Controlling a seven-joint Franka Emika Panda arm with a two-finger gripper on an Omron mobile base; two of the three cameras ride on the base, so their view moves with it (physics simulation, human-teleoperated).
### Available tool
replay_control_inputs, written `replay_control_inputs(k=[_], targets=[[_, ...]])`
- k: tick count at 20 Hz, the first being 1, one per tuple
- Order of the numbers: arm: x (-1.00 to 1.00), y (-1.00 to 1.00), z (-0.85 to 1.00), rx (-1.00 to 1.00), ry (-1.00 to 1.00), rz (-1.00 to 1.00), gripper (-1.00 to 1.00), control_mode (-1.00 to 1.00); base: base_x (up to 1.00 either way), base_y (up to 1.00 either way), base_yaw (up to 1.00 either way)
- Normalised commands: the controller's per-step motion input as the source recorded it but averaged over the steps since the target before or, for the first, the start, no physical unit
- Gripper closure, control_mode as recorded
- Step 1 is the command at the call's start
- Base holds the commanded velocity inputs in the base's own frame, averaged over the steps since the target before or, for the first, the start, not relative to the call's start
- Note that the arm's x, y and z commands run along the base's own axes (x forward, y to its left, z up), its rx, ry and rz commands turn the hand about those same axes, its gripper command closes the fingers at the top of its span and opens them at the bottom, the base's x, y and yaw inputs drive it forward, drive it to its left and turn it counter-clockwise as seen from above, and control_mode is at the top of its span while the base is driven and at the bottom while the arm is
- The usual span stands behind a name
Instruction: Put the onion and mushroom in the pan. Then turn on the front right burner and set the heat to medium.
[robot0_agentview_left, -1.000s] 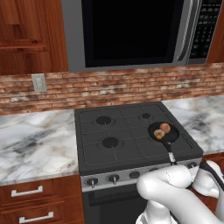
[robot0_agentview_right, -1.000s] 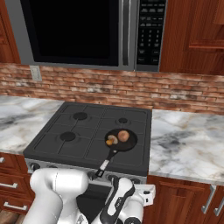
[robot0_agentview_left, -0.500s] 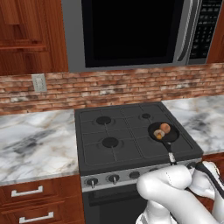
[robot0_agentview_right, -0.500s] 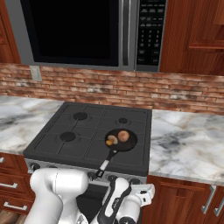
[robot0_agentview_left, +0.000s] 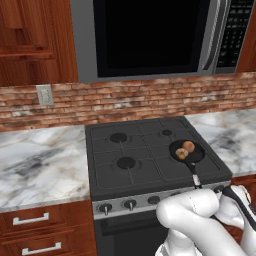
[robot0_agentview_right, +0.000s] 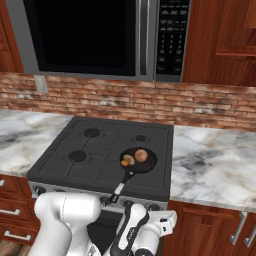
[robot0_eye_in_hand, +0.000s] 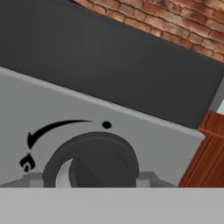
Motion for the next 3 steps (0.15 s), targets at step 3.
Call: replay_control_inputs(k=[3], targets=[[0.02, -0.39, 0.00, -0.29, -0.02, 0.00, 1.00, -1.00, 0.00, 0.00, 0.00]])
